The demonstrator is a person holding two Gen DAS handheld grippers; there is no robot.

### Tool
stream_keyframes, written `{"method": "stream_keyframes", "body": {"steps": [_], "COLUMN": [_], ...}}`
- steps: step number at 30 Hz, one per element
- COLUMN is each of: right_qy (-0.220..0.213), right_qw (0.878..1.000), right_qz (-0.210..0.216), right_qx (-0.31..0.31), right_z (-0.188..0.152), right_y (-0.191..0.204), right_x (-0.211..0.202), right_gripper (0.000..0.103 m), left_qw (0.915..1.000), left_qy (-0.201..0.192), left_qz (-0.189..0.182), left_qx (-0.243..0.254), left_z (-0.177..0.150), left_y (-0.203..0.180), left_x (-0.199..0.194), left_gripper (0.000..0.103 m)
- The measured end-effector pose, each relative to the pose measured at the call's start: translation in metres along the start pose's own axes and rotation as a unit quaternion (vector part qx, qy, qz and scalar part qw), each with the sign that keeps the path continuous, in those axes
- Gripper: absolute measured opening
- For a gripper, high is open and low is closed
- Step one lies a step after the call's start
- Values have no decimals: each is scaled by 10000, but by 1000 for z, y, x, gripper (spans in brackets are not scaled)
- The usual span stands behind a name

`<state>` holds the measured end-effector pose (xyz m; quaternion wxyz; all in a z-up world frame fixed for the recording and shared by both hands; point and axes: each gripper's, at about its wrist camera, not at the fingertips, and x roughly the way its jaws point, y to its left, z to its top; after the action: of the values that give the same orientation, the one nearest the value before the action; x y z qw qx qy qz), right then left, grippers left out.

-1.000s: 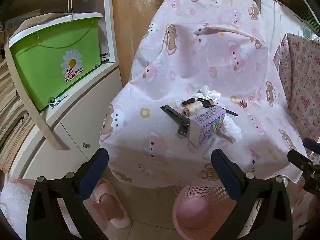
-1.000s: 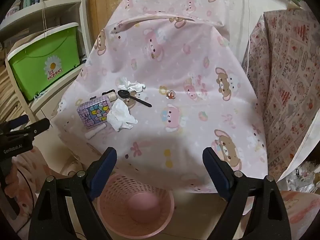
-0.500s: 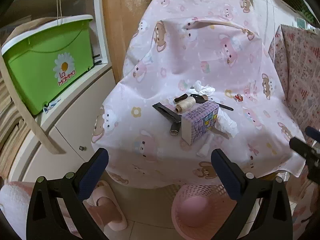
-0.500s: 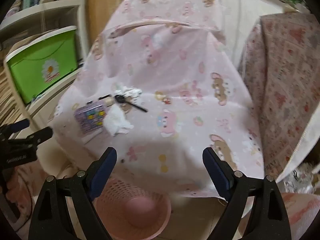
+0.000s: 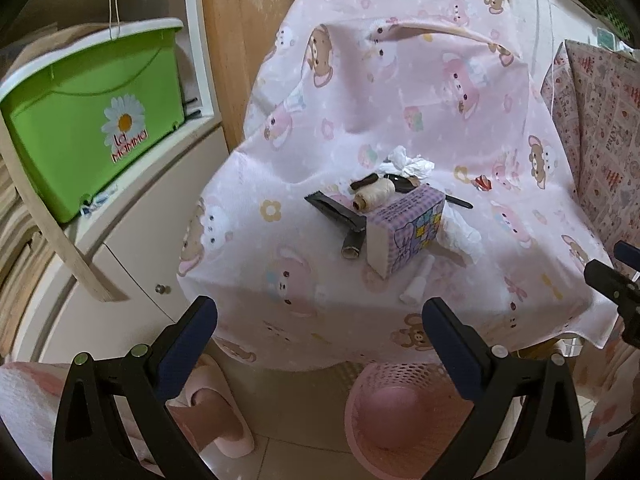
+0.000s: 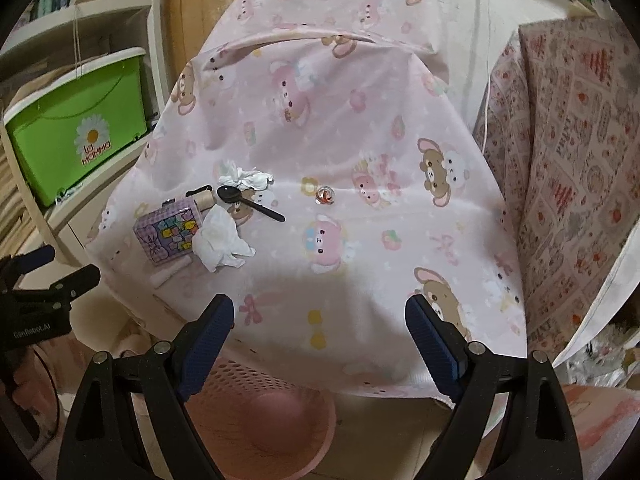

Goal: Collect trash

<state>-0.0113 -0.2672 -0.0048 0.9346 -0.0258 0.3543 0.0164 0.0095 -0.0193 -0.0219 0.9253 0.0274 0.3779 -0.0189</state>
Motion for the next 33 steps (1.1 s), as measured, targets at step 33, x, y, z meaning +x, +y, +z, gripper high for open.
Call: {"method": "stream_keyframes", "body": {"steps": [33], "right_qy": [115], "right_qw": [9999], "right_qz": [-10], "right_qx": [32], "right_z": [-5], "right_y": [-4], "right_x": [4], "right_gripper": [89], "left_qw": [9994], "left_qy": [273], "left_qz": [-145], "left_qx": [-183], "left_z": [-7], "left_y": [5], "left_x": [8], "left_gripper": [102]}}
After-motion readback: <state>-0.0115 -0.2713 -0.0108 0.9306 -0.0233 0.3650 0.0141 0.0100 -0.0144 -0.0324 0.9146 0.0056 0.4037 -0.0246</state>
